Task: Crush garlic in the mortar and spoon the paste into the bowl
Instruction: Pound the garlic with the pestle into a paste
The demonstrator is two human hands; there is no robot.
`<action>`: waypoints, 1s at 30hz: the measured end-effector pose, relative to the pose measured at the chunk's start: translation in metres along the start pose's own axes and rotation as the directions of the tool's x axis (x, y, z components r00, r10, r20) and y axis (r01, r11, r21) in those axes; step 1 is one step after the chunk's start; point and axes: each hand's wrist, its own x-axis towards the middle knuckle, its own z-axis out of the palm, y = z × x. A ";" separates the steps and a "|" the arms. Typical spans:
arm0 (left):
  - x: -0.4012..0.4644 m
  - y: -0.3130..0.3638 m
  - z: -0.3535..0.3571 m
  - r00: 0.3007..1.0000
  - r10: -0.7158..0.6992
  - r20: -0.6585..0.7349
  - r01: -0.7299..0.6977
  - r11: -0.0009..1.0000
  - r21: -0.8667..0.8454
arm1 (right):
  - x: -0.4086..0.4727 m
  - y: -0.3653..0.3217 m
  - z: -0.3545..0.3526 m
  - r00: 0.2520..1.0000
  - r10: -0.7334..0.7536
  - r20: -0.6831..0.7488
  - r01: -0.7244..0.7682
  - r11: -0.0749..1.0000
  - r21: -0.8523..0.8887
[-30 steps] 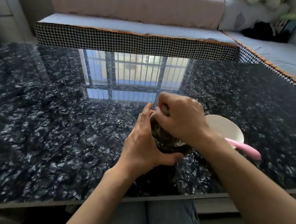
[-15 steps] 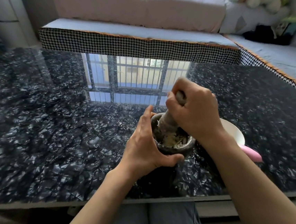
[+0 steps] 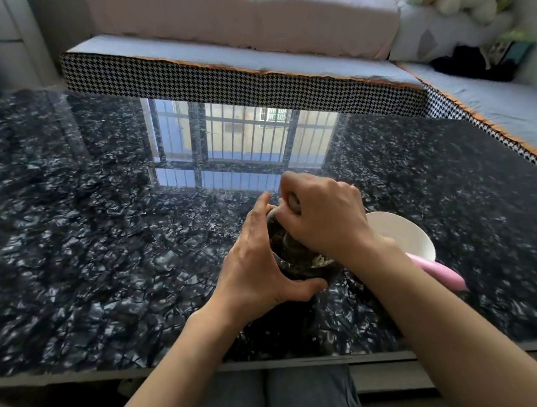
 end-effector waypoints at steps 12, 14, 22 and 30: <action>-0.001 0.000 0.001 1.000 -0.002 -0.004 0.002 1.000 -0.021 | 0.008 0.002 -0.018 0.986 -0.097 0.132 0.101 0.995 -0.021; -0.002 0.000 0.001 1.000 0.000 -0.010 0.000 1.000 -0.016 | 0.015 0.006 -0.034 0.998 -0.056 0.020 0.056 0.998 0.023; -0.002 0.002 0.000 1.000 0.022 0.018 -0.022 1.000 -0.017 | 0.004 0.006 -0.016 0.988 0.003 0.155 -0.015 0.997 0.081; -0.003 0.001 0.001 1.000 0.017 0.018 -0.016 0.999 -0.048 | -0.013 -0.003 -0.007 0.994 0.106 0.013 -0.107 0.976 0.192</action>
